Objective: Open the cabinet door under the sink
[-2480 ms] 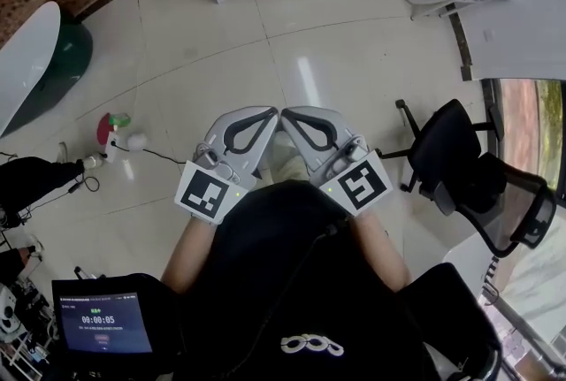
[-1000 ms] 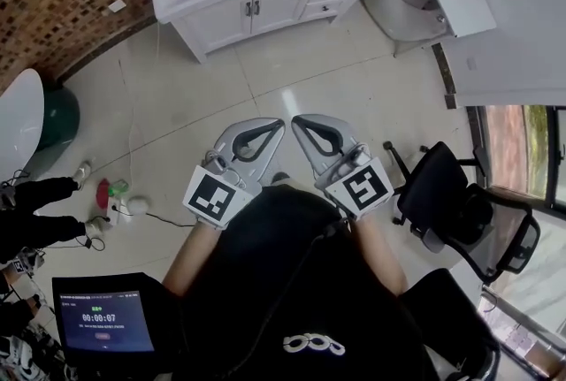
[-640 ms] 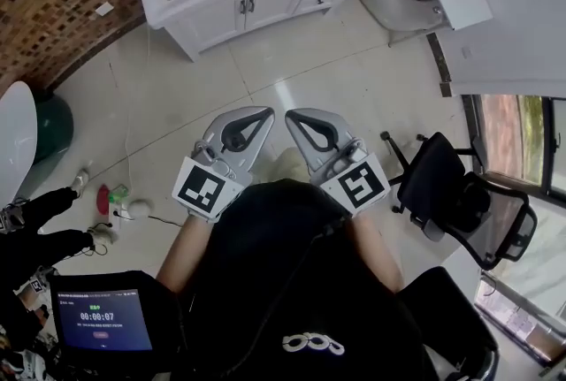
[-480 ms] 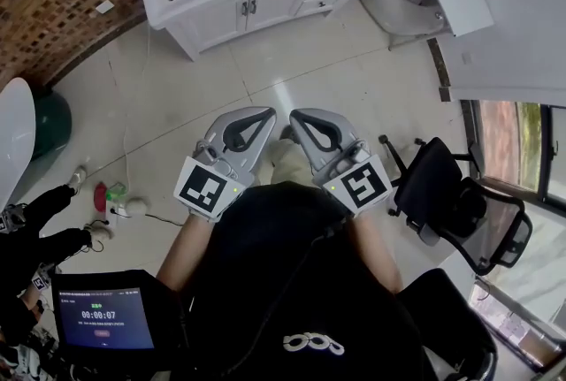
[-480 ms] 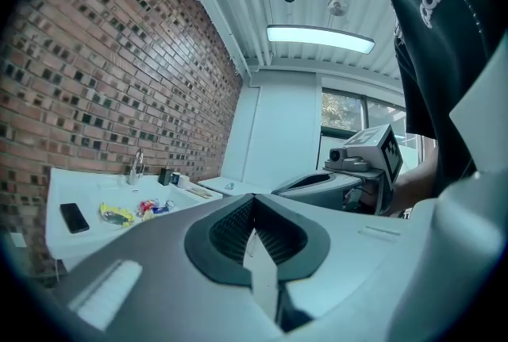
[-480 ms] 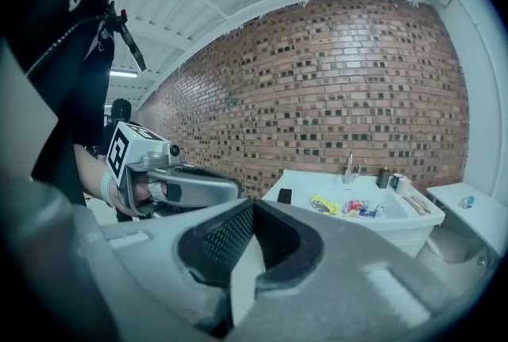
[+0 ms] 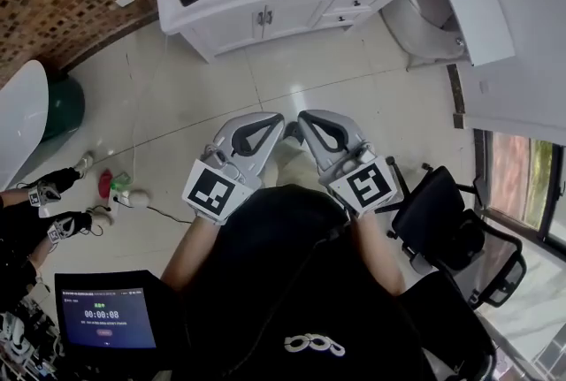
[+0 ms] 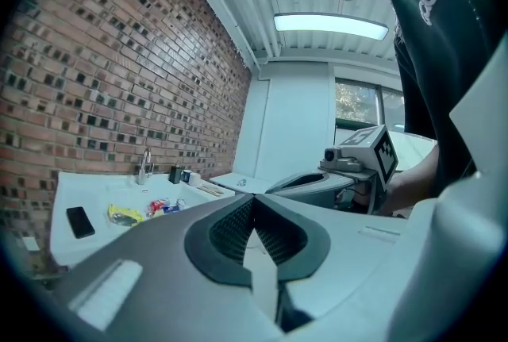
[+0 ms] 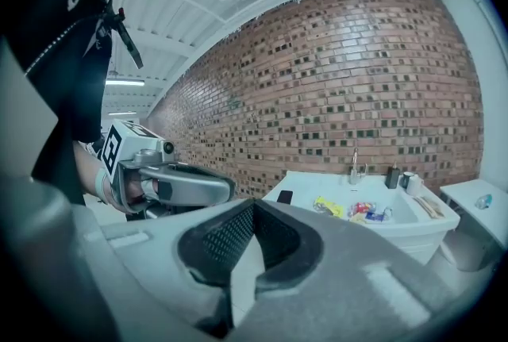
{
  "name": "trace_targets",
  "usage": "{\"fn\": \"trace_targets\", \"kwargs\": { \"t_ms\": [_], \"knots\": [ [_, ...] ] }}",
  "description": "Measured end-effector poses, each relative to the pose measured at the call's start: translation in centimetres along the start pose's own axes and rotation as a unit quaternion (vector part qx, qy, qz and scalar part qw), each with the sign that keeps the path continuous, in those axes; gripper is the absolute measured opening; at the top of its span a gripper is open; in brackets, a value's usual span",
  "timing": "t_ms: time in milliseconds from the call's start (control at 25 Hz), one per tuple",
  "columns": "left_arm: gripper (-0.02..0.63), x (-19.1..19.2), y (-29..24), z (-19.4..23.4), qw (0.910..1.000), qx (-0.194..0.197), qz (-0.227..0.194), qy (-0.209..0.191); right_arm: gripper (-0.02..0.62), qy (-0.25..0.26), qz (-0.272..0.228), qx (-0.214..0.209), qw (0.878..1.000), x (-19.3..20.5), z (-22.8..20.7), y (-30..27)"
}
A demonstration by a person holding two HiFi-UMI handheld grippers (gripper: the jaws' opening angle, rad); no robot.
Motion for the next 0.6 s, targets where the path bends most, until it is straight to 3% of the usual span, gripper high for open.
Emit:
{"fn": "trace_targets", "kwargs": {
  "t_ms": [440, 600],
  "knots": [
    [0.015, -1.4, -7.6, -0.4, 0.9980, -0.032, 0.050, -0.021, -0.011, -0.016, -0.034, -0.031, 0.999, 0.6, -10.3, 0.0],
    [0.015, -1.7, -10.5, -1.0, 0.9978, -0.038, 0.054, -0.007, -0.011, -0.020, -0.037, -0.039, 0.998, 1.2, -13.4, 0.4]
  ]
}}
Point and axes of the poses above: the fingertips, and each gripper's own axes: y backward along the fingers, z to its left, x out of its underside, the point moved 10 cm from there along y, backward along the fingers, and after that the axes turned 5 degrees about x, right-handed, at the moved point
